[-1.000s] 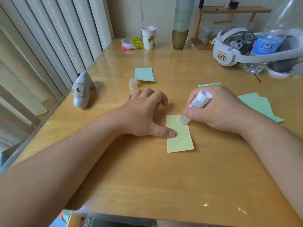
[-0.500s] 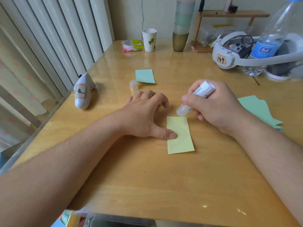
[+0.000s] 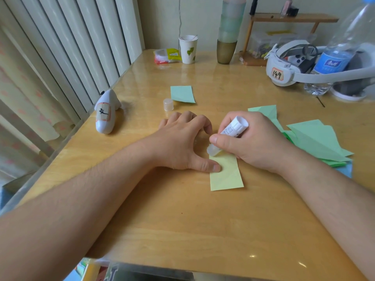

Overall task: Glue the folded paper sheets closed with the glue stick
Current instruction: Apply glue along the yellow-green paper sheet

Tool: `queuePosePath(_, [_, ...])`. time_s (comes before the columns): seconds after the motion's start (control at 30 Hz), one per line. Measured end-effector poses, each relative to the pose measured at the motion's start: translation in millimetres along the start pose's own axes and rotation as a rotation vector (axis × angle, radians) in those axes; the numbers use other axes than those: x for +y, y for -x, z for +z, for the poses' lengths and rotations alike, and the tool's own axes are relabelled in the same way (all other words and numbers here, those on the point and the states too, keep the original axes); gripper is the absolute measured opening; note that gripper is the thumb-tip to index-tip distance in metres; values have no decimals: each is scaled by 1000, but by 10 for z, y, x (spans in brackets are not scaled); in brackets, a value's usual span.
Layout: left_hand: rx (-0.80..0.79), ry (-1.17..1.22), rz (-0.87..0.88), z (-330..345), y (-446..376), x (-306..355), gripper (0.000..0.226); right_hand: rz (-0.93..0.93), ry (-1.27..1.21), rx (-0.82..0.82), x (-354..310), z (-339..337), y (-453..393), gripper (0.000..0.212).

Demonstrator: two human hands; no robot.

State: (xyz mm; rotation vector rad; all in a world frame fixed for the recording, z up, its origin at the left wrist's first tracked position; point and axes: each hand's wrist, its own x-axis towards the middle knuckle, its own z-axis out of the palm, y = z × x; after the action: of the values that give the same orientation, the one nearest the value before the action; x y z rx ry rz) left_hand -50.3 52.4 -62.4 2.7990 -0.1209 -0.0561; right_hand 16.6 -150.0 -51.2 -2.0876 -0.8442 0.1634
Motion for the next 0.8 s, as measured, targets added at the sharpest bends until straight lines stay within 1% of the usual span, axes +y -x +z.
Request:
queuePosePath(0.2, [-3, 2, 1, -8, 6, -1, 80, 15, 42, -47, -18, -61, 21, 22])
queuePosePath(0.33, [-27, 3, 13, -31, 30, -6, 81, 53, 106, -21, 33, -200, 49, 24])
queuePosePath(0.6, [-30, 16, 17, -27, 33, -22, 85, 76, 126, 14, 61, -242, 41, 28])
queuePosePath(0.7, [-36, 17, 16, -36, 36, -19, 84, 82, 64, 76, 70, -252, 24, 30])
queuePosePath(0.8, [-39, 22, 14, -41, 37, -17, 85, 47, -83, 166, 72, -207, -11, 38])
